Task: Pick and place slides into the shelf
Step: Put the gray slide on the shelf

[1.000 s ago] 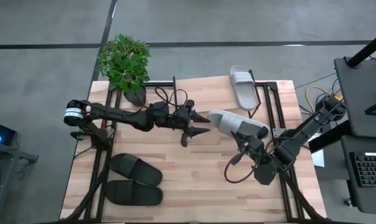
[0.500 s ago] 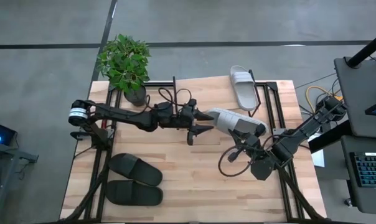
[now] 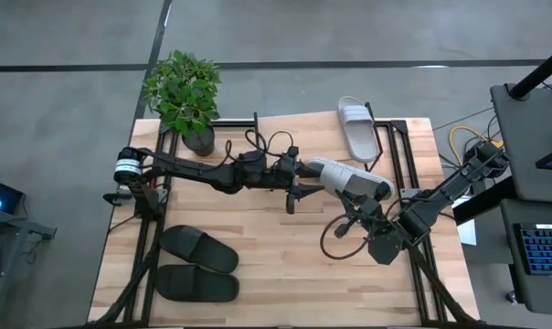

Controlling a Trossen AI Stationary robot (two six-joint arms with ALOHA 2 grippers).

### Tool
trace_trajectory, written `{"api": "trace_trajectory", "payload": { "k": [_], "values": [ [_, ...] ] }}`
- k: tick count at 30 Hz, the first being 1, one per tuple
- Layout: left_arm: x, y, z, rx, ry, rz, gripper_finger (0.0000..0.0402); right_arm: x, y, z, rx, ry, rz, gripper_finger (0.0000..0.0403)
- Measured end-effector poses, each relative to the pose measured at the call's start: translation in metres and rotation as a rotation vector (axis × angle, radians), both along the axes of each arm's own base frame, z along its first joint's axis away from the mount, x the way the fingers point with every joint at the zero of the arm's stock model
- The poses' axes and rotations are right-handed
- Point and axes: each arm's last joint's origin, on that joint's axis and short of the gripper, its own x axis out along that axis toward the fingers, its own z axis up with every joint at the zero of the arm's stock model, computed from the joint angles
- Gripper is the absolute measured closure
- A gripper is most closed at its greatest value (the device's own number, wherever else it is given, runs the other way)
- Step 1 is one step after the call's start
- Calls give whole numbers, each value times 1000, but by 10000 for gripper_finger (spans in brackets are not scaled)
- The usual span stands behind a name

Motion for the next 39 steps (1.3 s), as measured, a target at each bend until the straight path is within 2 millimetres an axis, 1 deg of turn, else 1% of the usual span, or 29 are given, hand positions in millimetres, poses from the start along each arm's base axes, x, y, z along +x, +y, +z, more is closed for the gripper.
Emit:
{"api": "trace_trajectory", "payload": {
  "k": [3, 9, 12, 16, 22, 24, 30, 35, 39],
  "values": [
    [4, 0, 0, 0, -1, 1, 242, 0, 0, 1, -3, 5, 5, 394],
    [6, 0, 0, 8, -3, 2, 242, 1, 1, 1, -4, 12, 13, 394],
    [6, 0, 1, 8, -4, 3, 252, 1, 1, 1, 4, 18, 29, 394],
    [5, 0, 1, 9, -5, 3, 293, 1, 1, 1, 9, 18, 37, 394],
    [5, 0, 2, 11, -9, 1, 380, 2, 2, 2, 11, 20, 50, 394],
    [5, 0, 2, 11, -10, -2, 395, 3, 3, 4, 9, 21, 55, 394],
    [4, -1, 3, 25, -15, -47, 399, 5, 5, 8, -4, 32, 85, 394],
    [4, -1, 4, 26, -12, -51, 400, 5, 5, 8, 9, 25, 90, 393],
    [2, -1, 6, 27, -16, -54, 400, 5, 5, 8, 11, 25, 94, 379]
  ]
}}
